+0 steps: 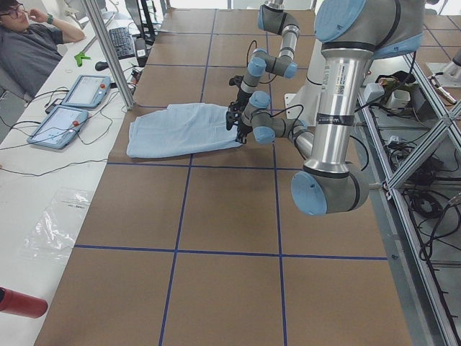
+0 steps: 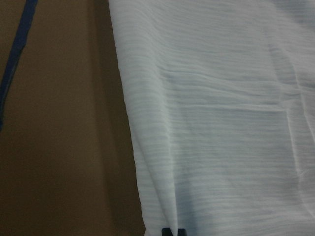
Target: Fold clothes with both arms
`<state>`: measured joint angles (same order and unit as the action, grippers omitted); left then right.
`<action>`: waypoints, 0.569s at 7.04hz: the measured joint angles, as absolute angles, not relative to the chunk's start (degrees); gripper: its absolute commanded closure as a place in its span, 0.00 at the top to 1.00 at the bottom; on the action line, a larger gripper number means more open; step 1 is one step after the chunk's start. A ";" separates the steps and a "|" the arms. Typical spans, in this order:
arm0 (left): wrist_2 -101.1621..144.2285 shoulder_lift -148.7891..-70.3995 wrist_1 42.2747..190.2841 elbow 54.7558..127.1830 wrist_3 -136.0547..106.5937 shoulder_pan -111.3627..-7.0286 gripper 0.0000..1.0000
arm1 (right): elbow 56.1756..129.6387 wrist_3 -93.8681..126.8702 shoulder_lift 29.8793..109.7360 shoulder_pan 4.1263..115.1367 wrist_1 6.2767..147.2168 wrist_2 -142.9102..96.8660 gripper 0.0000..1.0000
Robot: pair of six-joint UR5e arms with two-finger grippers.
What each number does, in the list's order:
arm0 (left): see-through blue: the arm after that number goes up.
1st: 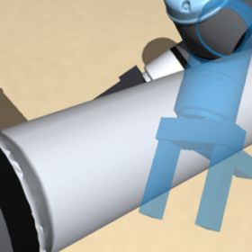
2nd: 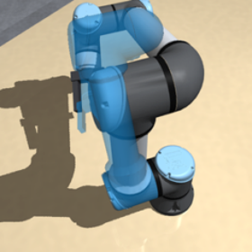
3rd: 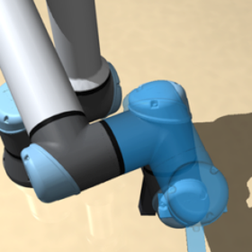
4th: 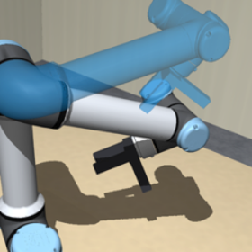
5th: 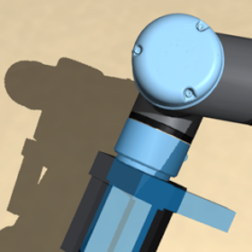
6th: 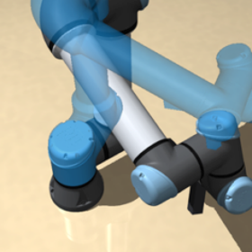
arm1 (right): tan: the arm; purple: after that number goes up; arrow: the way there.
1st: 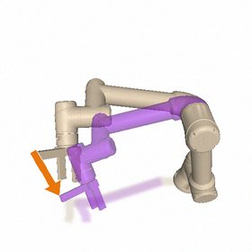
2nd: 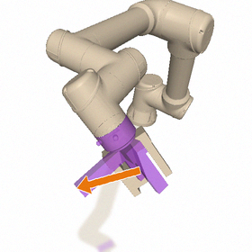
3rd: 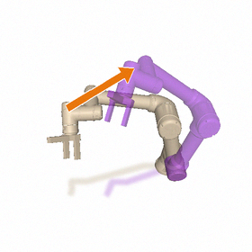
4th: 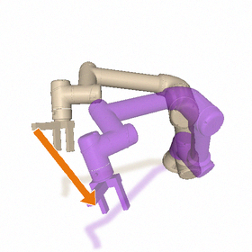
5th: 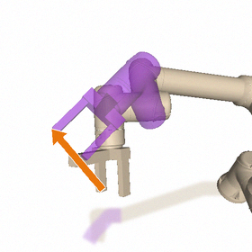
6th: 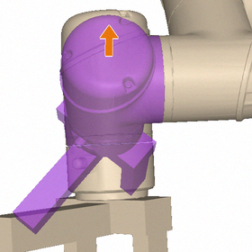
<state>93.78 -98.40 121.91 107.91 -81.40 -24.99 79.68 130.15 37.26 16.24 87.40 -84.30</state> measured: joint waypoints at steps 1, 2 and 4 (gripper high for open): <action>93.78 -98.43 121.90 107.93 -81.34 -25.02 0.00 | 79.47 130.14 37.22 16.26 87.38 -84.14 0.58; 93.78 -98.43 121.90 107.93 -81.29 -25.04 0.00 | 79.13 130.07 37.19 16.26 87.37 -84.07 0.58; 93.78 -98.44 121.90 107.96 -81.22 -25.05 0.00 | 78.39 129.85 37.16 16.26 87.36 -84.03 0.58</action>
